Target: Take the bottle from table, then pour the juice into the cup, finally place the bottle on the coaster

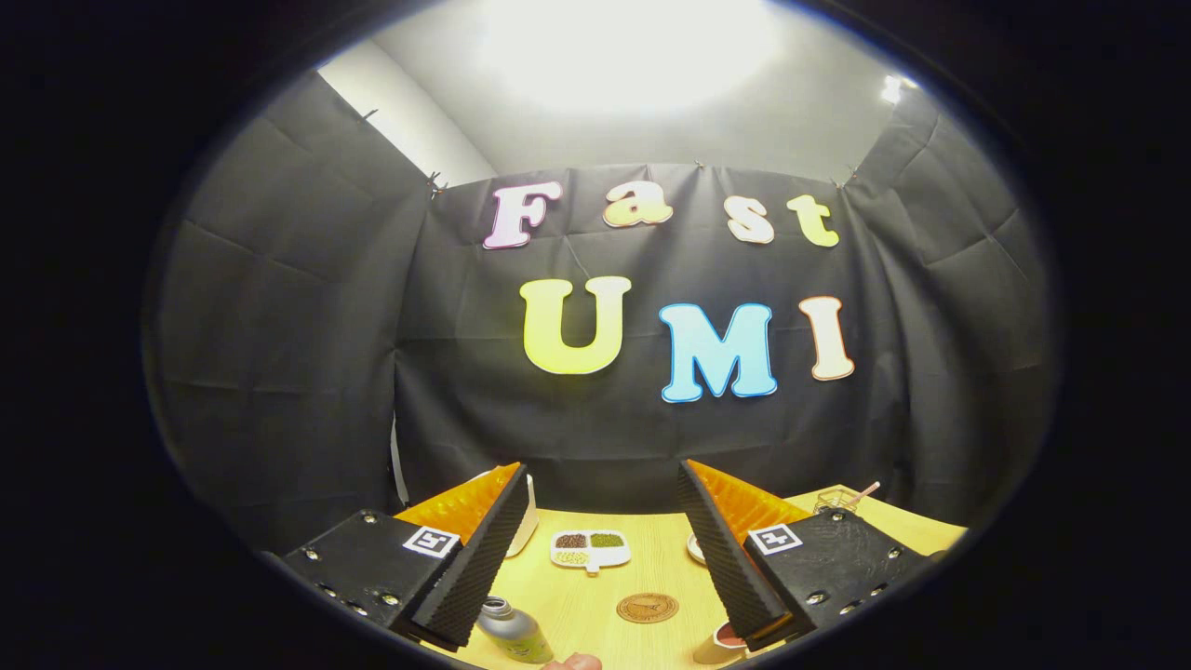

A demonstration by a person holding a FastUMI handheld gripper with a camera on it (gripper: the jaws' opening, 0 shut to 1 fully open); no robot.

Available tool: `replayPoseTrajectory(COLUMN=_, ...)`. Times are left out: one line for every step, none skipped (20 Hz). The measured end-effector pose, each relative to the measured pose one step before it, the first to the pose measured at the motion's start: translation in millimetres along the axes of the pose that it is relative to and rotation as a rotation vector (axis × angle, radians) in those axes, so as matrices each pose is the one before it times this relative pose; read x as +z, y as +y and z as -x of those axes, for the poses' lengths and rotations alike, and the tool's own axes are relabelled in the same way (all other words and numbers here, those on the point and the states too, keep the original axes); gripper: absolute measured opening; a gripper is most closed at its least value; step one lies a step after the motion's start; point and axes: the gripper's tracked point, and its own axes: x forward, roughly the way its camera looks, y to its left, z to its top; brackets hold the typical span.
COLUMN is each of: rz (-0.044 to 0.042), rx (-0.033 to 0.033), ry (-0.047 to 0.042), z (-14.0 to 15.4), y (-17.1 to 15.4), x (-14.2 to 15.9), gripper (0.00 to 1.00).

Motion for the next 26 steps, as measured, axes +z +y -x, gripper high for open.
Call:
replayPoseTrajectory(rz=0.00023, rx=0.00084, ry=0.00033, z=-0.36, y=1.17, x=-0.58, gripper=0.97)
replayPoseTrajectory(rz=-0.00045, rx=-0.0002, ry=0.00161, z=-0.27, y=1.36, x=-1.04, gripper=0.98)
replayPoseTrajectory(rz=0.00013, rx=-0.00006, ry=0.00001, z=0.39, y=1.77, x=-1.71, gripper=0.98)
replayPoseTrajectory(rz=-0.00191, rx=-0.00069, ry=0.00052, z=0.57, y=1.53, x=-1.24, gripper=0.98)
replayPoseTrajectory(rz=-0.00267, rx=-0.00144, ry=0.00044, z=-0.46, y=1.6, x=-2.95, gripper=0.98)
replayPoseTrajectory(rz=-0.00323, rx=0.00235, ry=0.00088, z=-0.07, y=2.56, x=-0.9, gripper=0.97)
replayPoseTrajectory(rz=0.00176, rx=-0.00187, ry=0.00175, z=-0.57, y=2.06, x=-3.29, gripper=0.98)
replayPoseTrajectory(rz=0.00867, rx=-0.00246, ry=0.0004, z=-0.94, y=1.11, x=-1.33, gripper=0.98)
replayPoseTrajectory(rz=0.01138, rx=-0.00251, ry=0.00133, z=0.41, y=1.72, x=-3.06, gripper=0.98)
replayPoseTrajectory(rz=0.00855, rx=-0.00046, ry=0.00377, z=-0.05, y=2.26, x=-3.06, gripper=0.98)
replayPoseTrajectory(rz=0.00627, rx=-0.00315, ry=0.00653, z=-0.61, y=3.46, x=-6.1, gripper=0.98)
replayPoseTrajectory(rz=0.00416, rx=-0.00508, ry=0.00717, z=-0.61, y=1.79, x=-4.9, gripper=0.98)
replayPoseTrajectory(rz=0.00186, rx=-0.00052, ry=0.00891, z=-0.6, y=3.51, x=-6.11, gripper=0.98)
replayPoseTrajectory(rz=0.00285, rx=0.00263, ry=0.0062, z=-0.63, y=4.41, x=-4.57, gripper=0.98)
replayPoseTrajectory(rz=0.00203, rx=0.00868, ry=0.00535, z=-0.76, y=6.82, x=-5.23, gripper=0.98)
replayPoseTrajectory(rz=0.00409, rx=0.00682, ry=0.00573, z=-1.85, y=6.13, x=-5.1, gripper=0.98)
replayPoseTrajectory(rz=0.00525, rx=0.00532, ry=0.00762, z=-0.92, y=4.56, x=-6.07, gripper=0.98)
replayPoseTrajectory(rz=0.00317, rx=0.00663, ry=0.0073, z=-0.84, y=4.87, x=-5.29, gripper=0.98)
replayPoseTrajectory(rz=0.00016, rx=0.00509, ry=0.00612, z=-0.32, y=5.87, x=-6.22, gripper=0.98)
replayPoseTrajectory(rz=-0.00498, rx=0.00662, ry=0.00505, z=-1.27, y=5.06, x=-4.37, gripper=0.98)
replayPoseTrajectory(rz=-0.00657, rx=0.00299, ry=0.00788, z=-1.11, y=4.92, x=-5.59, gripper=0.98)
replayPoseTrajectory(rz=-0.00567, rx=0.00647, ry=0.00803, z=-1.12, y=4.8, x=-6.29, gripper=0.98)
replayPoseTrajectory(rz=-0.00271, rx=0.00229, ry=0.00978, z=-1.52, y=4.24, x=-6.92, gripper=0.98)
replayPoseTrajectory(rz=-0.00051, rx=0.00284, ry=0.01181, z=-0.48, y=2.55, x=-6.38, gripper=0.98)
replayPoseTrajectory(rz=-0.00041, rx=0.0016, ry=0.01125, z=-0.54, y=3.46, x=-7.74, gripper=0.98)
replayPoseTrajectory(rz=-0.00078, rx=0.0011, ry=0.01489, z=-1.45, y=2.15, x=-7.55, gripper=0.98)
